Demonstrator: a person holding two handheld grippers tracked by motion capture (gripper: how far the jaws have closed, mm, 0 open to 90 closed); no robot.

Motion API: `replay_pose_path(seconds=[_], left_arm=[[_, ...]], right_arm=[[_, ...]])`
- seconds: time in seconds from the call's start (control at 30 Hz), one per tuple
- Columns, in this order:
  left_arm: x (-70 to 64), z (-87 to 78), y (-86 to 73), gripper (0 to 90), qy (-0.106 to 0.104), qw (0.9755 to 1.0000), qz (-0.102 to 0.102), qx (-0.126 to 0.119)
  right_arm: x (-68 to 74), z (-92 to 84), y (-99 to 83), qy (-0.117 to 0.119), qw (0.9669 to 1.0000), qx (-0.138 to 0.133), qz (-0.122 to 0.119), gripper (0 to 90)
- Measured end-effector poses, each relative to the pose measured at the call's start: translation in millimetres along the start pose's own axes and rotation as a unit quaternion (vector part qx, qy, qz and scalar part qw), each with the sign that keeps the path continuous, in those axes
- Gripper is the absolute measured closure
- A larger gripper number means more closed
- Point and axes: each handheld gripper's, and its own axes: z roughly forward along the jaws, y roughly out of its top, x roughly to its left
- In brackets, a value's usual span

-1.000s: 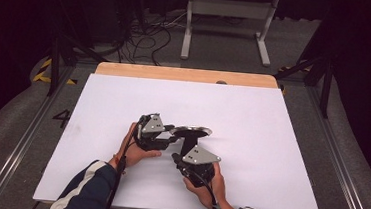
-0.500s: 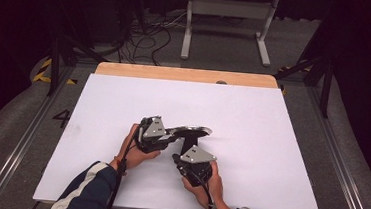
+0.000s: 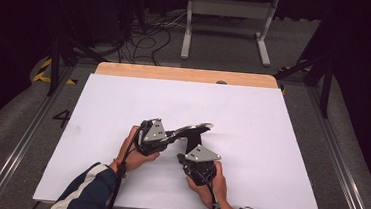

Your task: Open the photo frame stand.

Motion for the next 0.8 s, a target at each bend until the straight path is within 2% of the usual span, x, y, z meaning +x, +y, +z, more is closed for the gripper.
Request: replay_pose_path(seconds=[0.17,0.37,0.47,0.63,0.8], left_arm=[[0.3,0.8,-0.2,76.9,0.000,1.0000,-0.004,-0.004],[0.5,9.4,1.3,64.6,0.007,0.9999,-0.010,0.006],[0.1,16.8,2.9,63.0,0.010,0.9998,-0.020,0.003],[-0.4,20.4,5.7,64.4,0.006,0.9997,-0.023,-0.005],[-2.4,20.7,6.5,74.2,-0.001,0.9999,-0.011,-0.004]], right_arm=[[-1.8,-1.1,-2.4,0.004,1.0000,0.005,0.002,90.0],[-2.5,-3.1,-6.6,0.000,1.0000,0.008,0.000,90.0],[-3.8,-4.4,-7.7,-0.001,1.0000,0.008,0.002,90.0],[-4.5,-5.2,-9.7,0.001,0.9999,0.014,0.005,90.0],[-4.6,-6.5,-10.7,-0.001,0.9999,0.014,0.006,90.0]])
